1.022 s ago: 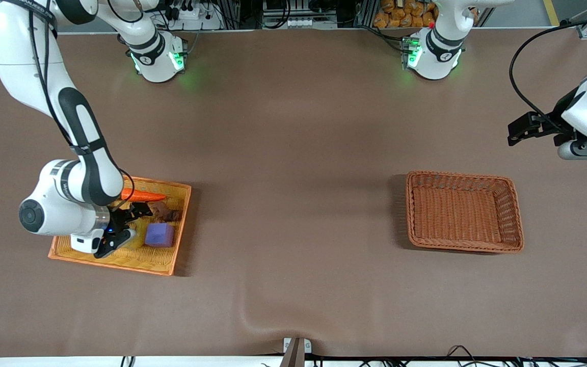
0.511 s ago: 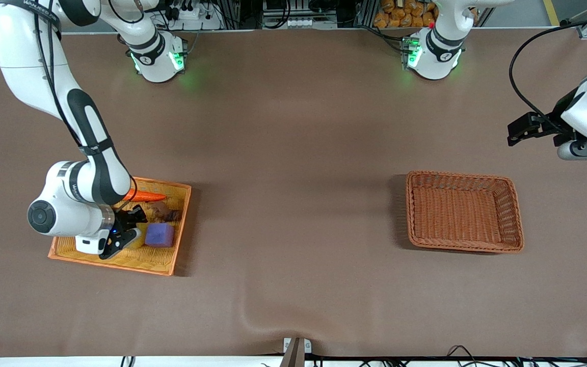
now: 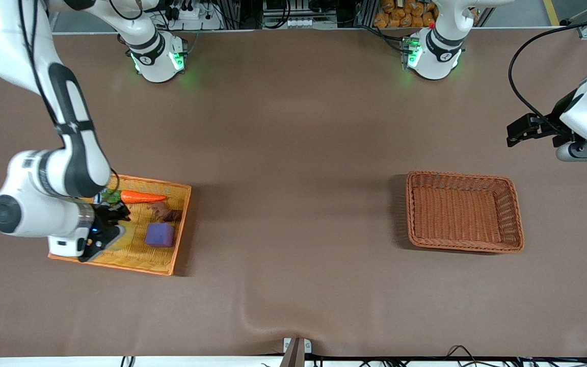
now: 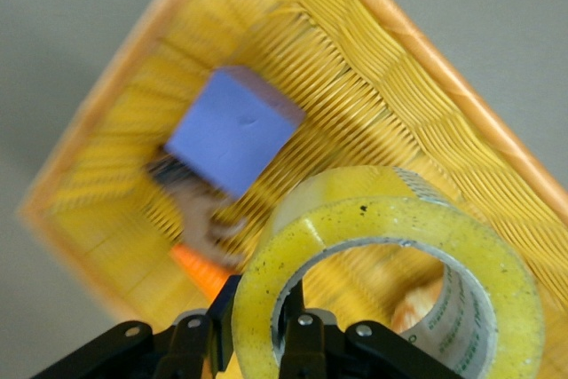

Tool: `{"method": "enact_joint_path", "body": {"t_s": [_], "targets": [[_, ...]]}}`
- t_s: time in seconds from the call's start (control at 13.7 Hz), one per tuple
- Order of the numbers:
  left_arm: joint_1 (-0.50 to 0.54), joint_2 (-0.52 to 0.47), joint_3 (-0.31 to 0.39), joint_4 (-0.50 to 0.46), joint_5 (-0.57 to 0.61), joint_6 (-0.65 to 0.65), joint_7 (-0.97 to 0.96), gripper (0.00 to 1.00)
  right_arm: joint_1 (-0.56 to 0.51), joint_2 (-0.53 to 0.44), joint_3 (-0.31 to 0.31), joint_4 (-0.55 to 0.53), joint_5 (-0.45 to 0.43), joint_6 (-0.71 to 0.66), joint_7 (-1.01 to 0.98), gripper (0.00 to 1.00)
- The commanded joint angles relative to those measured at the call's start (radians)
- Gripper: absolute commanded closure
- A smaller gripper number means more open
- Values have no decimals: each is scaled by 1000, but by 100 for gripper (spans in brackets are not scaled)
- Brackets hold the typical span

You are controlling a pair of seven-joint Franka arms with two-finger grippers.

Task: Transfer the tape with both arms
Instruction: 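Close the right gripper on the rim of the tape roll, then lift the tape roll and carry it toward the table middle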

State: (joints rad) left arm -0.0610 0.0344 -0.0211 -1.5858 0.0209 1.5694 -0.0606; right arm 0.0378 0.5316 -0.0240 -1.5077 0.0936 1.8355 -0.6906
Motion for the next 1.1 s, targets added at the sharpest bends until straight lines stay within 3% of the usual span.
{"method": "enact_joint_path", "body": {"t_s": [0.0,0.44,0.66,0.8,1.02], "targets": [[6,-2,-3,0,-15,3,7,0,40,-53,10,61,-12,-129,118,100],[7,-2,-3,0,-16,3,7,0,429,-10,9,187,-6,-107,687,100],[12,-2,-3,0,-18,3,7,0,577,60,9,187,23,90,830,100],[13,-2,-3,0,-18,3,7,0,644,119,7,184,147,198,833,100],[13,5,-3,-2,-18,11,7,0,749,220,6,185,164,384,919,100]]}}
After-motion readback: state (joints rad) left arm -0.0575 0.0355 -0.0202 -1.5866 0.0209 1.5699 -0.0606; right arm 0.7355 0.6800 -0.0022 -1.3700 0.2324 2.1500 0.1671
